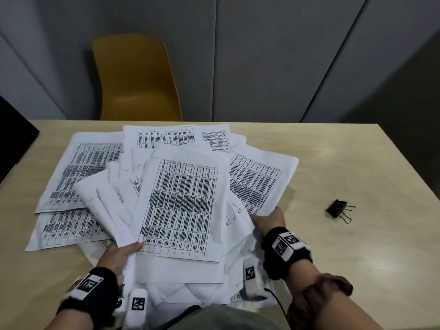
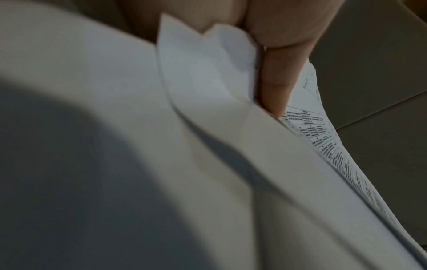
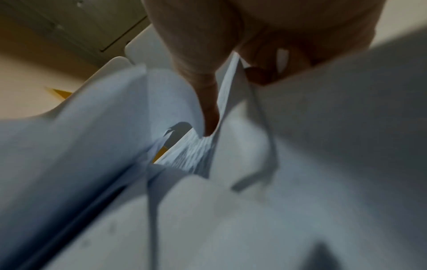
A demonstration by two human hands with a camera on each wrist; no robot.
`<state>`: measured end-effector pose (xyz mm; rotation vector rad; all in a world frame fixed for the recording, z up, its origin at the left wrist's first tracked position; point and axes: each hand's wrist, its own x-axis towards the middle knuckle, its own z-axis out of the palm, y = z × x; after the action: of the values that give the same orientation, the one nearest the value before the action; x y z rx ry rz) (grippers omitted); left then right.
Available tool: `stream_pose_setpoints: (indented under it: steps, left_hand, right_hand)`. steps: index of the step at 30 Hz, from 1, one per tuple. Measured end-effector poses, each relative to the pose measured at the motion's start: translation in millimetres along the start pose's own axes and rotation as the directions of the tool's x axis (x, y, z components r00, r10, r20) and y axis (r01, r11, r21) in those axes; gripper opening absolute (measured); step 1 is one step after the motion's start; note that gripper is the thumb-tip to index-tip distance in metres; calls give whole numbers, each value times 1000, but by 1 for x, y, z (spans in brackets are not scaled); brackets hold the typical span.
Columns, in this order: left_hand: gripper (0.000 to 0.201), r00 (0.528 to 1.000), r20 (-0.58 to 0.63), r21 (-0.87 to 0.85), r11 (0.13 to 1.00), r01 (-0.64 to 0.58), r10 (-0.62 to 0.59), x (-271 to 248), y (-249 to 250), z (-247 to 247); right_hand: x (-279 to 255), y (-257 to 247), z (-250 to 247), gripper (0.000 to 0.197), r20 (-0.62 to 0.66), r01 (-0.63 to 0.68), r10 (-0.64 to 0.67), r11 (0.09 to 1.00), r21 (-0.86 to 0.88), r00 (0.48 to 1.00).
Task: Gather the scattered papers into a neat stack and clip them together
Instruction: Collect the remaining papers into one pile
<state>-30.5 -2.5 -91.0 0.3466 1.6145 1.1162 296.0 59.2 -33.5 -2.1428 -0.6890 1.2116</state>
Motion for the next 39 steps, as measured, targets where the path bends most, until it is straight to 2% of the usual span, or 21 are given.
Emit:
stream_pose_setpoints:
  steps: [2, 4, 6, 7, 9, 11, 13, 14, 18, 21, 26, 31, 36, 39]
  left_hand:
    - [14, 1000, 9, -5, 1000, -13, 13, 0, 1, 3]
    - [16, 1000, 16, -9, 1000, -27, 27, -2, 3, 5]
    - [20, 1000, 23, -18, 1000, -19, 19, -2, 4, 4]
    - [26, 1000, 24, -19, 1000, -16, 17, -2, 3, 4]
    - [33, 999, 25, -11, 1000, -24, 24, -3, 4, 4]
    - [32, 999, 35, 1, 1000, -31, 31, -5, 5, 5]
    - [32, 999, 41, 7, 999, -31, 31, -6, 6, 6]
    - [33, 999, 37, 14, 999, -33, 32, -6, 6, 7]
    - [34, 999, 22, 59, 997, -43, 42, -5, 6, 7]
    - [28, 997, 24, 128, 989, -75, 73, -6, 7, 9]
    - [34, 996, 4, 181, 979, -93, 93, 0, 5, 12]
    - [29, 995, 0, 237, 967, -95, 98, 3, 4, 11]
    - [28, 993, 31, 280, 952, -120, 116, 0, 7, 11]
    - [23, 990, 63, 284, 949, -136, 123, -6, 9, 14]
  right_hand:
    - [-2, 0, 2, 47, 78, 25, -15, 991, -135, 997]
    - [-8, 0, 3, 29, 154, 72, -34, 966, -250, 987]
    - [-10, 2, 2, 14, 165, 119, -76, 956, -268, 983]
    - [-11, 5, 1, 13, 142, 137, -104, 959, -249, 984]
    - [-11, 9, -4, 18, 96, 162, -153, 982, -95, 984]
    - [-13, 13, -10, 24, 114, 159, -160, 987, 11, 981]
    - [-16, 18, -13, 21, 184, 152, -130, 982, -116, 974]
    - [-18, 20, -13, 19, 172, 149, -118, 973, -177, 978]
    - [-13, 22, -25, 16, -22, 162, -171, 962, -218, 985]
    - [-10, 19, -49, 7, -38, 229, -247, 937, -264, 968]
    - [-8, 18, -71, 18, -119, 374, -439, 855, -359, 891]
    - [-8, 15, -82, 17, -221, 385, -504, 822, -419, 835]
    - [-4, 15, -86, 23, -36, 417, -488, 780, -467, 872]
    - [-7, 16, -80, 25, 6, 422, -467, 794, -438, 884]
